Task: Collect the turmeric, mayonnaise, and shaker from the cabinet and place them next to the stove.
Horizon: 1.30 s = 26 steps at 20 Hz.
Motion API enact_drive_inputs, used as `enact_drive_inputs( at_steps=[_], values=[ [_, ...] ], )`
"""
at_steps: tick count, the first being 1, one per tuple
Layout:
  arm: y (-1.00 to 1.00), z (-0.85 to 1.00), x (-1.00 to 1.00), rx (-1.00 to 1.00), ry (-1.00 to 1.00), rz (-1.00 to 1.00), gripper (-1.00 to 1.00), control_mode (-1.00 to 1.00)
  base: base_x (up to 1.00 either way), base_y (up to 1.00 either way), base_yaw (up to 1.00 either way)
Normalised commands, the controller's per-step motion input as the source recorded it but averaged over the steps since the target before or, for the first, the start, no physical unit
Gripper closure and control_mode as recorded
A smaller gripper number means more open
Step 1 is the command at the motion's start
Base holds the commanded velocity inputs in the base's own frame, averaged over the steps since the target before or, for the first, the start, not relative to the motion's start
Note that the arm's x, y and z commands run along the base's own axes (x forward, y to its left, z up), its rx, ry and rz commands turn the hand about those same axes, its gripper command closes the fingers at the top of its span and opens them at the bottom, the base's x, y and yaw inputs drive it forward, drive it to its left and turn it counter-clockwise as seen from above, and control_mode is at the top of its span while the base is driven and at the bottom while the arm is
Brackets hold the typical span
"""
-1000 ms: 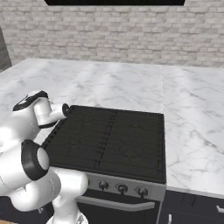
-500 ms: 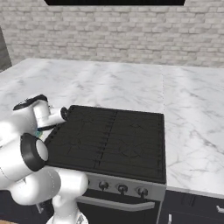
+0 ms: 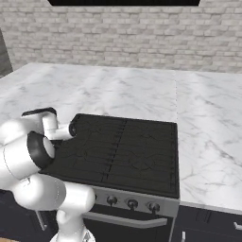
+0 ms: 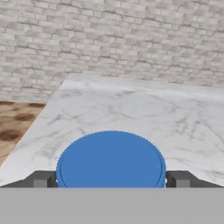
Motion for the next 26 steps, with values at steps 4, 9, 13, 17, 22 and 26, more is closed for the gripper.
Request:
enact_drive_inputs(
  at_steps=[4,9,13,17,22,26],
  values=[
    [0.00,-0.29,0.08,0.00,0.00,0.06,1.00,-1.00,0.00,0.00,0.00],
    [0.00,-0.28,0.10,0.02,0.00,0.07,1.00,-1.00,0.00,0.00,0.00],
    [0.04,-0.28,0.07,0.02,-0.02,0.06,1.00,-1.00,0.00,0.00,0.00],
    [0.01,-0.26,0.00,0.02,-0.05,0.07,-1.00,-1.00,0.00,0.00,0.00],
    [0.00,-0.10,0.00,0.00,-0.04,0.04,-1.00,-1.00,0.00,0.00,0.00],
    [0.00,0.03,-0.03,0.00,0.00,0.01,-1.00,-1.00,0.00,0.00,0.00]
  ],
)
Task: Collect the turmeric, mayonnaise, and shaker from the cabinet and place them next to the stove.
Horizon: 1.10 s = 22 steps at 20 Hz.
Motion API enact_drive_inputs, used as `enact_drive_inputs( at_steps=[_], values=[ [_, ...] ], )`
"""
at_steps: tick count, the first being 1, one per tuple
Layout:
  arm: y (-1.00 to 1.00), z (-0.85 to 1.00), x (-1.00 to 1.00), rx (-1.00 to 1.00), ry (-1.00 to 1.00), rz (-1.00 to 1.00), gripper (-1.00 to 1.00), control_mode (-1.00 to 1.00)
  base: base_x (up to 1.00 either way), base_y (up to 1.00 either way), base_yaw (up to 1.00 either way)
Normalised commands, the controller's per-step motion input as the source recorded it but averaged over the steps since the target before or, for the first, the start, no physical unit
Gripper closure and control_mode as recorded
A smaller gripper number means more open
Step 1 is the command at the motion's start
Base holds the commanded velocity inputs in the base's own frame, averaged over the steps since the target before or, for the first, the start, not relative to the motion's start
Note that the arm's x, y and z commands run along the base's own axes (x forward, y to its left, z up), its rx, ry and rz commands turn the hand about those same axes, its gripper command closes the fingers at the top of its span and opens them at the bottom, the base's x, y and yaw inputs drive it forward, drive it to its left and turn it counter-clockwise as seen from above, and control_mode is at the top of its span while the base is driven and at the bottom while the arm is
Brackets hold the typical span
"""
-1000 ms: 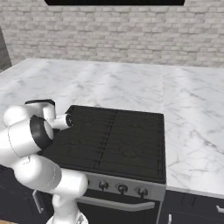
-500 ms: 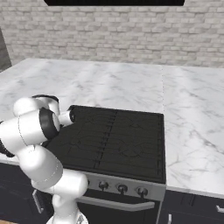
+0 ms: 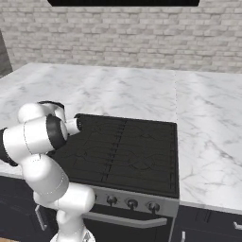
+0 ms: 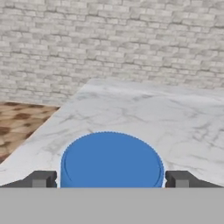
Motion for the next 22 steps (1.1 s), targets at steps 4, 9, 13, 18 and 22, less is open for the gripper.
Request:
enact_drive_inputs(
  at_steps=[4,9,13,18,22],
  values=[
    [0.00,0.19,-0.10,0.00,0.00,0.00,-1.00,-1.00,0.00,0.00,0.00],
    [0.00,0.31,-0.12,0.00,-0.02,0.01,-1.00,-1.00,0.00,0.00,0.00],
    [0.00,0.48,-0.20,0.00,-0.04,0.02,-1.00,-1.00,0.00,0.00,0.00],
    [0.00,0.68,-0.35,-0.01,-0.03,0.00,-1.00,-1.00,0.00,0.00,0.00],
    [-0.01,0.77,-0.44,0.00,0.00,-0.03,-1.00,-1.00,0.00,0.00,0.00]
  ],
)
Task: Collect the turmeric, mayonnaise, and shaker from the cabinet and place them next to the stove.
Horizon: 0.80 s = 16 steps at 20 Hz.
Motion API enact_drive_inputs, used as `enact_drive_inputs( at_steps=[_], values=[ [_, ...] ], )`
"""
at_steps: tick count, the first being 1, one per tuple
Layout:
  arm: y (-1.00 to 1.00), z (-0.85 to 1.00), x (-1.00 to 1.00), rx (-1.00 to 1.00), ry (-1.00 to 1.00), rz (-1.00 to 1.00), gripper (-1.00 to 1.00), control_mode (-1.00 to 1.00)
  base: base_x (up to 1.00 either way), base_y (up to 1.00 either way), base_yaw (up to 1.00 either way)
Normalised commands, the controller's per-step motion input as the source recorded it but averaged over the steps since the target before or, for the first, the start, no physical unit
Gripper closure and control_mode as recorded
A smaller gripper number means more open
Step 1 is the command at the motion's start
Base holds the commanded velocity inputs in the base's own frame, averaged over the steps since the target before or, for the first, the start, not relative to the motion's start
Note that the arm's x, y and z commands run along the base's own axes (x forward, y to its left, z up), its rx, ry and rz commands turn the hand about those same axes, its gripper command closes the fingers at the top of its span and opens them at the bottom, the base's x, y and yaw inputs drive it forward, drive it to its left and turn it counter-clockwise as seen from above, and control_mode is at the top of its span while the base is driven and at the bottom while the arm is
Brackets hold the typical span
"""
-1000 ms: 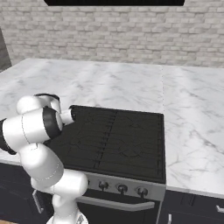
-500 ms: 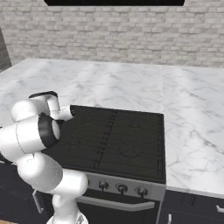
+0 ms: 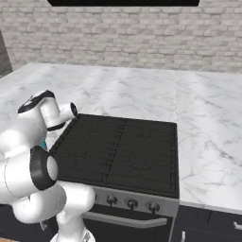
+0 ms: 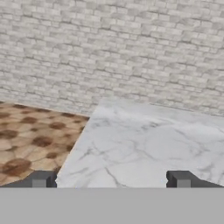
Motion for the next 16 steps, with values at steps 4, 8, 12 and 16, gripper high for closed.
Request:
enact_drive_inputs(
  at_steps=[4,8,12,16],
  values=[
    [0.00,0.77,-0.52,0.00,0.01,-0.11,-1.00,-1.00,0.00,0.00,0.00],
    [0.00,0.61,-0.57,0.00,0.06,-0.20,-1.00,-1.00,0.00,0.00,0.00],
    [0.00,0.34,-0.53,0.00,0.15,-0.33,-1.00,-1.00,0.00,0.00,0.00],
    [0.00,0.15,-0.55,0.00,0.17,-0.39,-1.00,-1.00,0.00,0.00,0.00]
  ],
)
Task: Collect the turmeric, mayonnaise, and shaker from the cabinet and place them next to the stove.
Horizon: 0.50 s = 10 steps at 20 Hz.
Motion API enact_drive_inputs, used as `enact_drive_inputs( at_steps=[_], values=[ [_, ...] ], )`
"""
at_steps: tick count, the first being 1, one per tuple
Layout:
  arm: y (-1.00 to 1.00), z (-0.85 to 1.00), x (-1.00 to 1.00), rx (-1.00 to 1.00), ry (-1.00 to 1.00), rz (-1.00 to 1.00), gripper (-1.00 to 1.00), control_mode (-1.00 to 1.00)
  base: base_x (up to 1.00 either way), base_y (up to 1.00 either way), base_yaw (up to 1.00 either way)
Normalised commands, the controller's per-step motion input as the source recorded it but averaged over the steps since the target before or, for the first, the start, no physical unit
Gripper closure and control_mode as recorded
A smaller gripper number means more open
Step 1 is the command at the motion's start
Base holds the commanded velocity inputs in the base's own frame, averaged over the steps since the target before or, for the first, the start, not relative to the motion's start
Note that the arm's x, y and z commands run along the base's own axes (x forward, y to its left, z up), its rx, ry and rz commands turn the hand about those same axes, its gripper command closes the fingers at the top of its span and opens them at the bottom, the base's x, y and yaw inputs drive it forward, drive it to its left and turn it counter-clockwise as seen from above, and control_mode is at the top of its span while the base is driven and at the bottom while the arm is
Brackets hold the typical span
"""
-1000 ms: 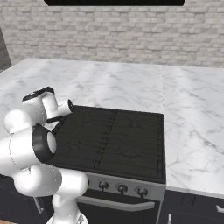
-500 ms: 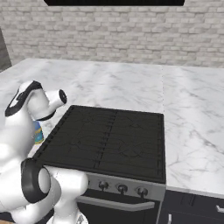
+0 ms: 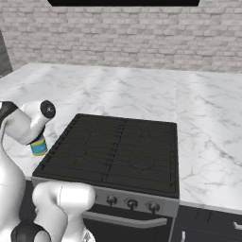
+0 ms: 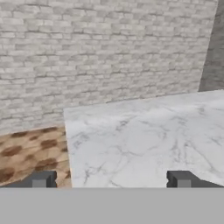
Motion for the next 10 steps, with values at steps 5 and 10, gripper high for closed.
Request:
enact_drive_inputs(
  at_steps=[5,10],
  values=[
    [-0.03,0.15,-0.54,-0.02,0.18,-0.39,-1.00,-1.00,0.00,0.00,0.00],
    [-0.12,0.15,-0.48,-0.07,0.14,-0.30,-1.00,-1.00,0.00,0.00,0.00]
  ],
)
